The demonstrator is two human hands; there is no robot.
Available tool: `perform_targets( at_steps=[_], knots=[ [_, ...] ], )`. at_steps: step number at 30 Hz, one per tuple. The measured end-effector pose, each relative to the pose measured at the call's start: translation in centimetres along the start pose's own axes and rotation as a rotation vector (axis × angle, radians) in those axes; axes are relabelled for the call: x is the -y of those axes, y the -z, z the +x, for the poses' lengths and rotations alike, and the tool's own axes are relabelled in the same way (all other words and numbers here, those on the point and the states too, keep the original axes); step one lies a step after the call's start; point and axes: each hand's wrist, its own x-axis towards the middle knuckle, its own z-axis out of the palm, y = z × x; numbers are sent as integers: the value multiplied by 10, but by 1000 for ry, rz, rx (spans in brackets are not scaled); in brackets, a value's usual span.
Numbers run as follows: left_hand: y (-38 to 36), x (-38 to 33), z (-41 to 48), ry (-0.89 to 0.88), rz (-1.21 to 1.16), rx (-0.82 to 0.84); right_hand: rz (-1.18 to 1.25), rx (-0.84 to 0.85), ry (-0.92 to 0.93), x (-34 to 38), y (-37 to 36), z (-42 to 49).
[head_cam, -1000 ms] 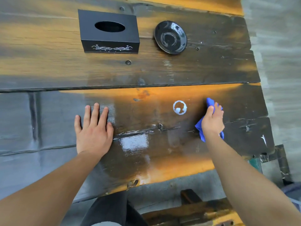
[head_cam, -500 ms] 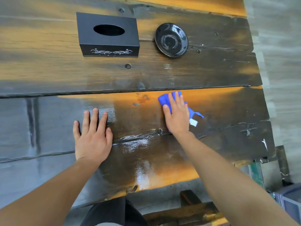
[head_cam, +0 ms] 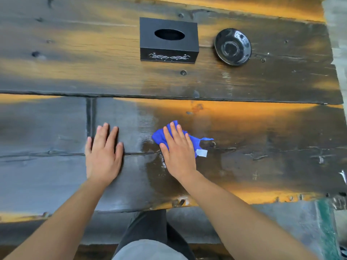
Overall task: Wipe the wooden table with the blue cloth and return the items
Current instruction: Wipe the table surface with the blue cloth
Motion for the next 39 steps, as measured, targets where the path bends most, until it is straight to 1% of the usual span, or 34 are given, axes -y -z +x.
perform_targets(
  at_steps=[2, 6, 11, 15, 21, 24, 27, 30, 35, 37, 39],
  knots=[
    [-3, 6, -5, -48, 89, 3, -15, 12, 44, 22, -8, -9],
    [-5, 9, -3, -56, 110, -14, -28, 24, 149, 55, -24, -33],
    [-6, 12, -4, -55, 103, -22, -67, 12, 173, 40, -26, -58],
    [-5, 11, -6, -57, 109, -20, -66, -42, 110, 5, -19, -65],
    [-3, 10, -6, -48, 106, 26, -18, -70, -37, -50, -3, -71],
    [-3, 10, -6, -44, 97, 26, -8, -93, -72, -69, 3, -75],
    [-4, 10, -6, -41, 114, 25, 46, -121, -120, -65, 2, -76],
    [-4, 9, -6, -41, 118, 31, 88, -145, -176, -39, -5, -75],
    [-5, 9, -6, -42, 114, 27, 41, -91, -37, 8, -21, -66],
    [-5, 9, -5, -38, 110, 28, 73, -79, 20, 19, -24, -63],
    [-4, 10, -5, -35, 105, 25, 157, -66, 92, 21, -22, -62]
  ],
)
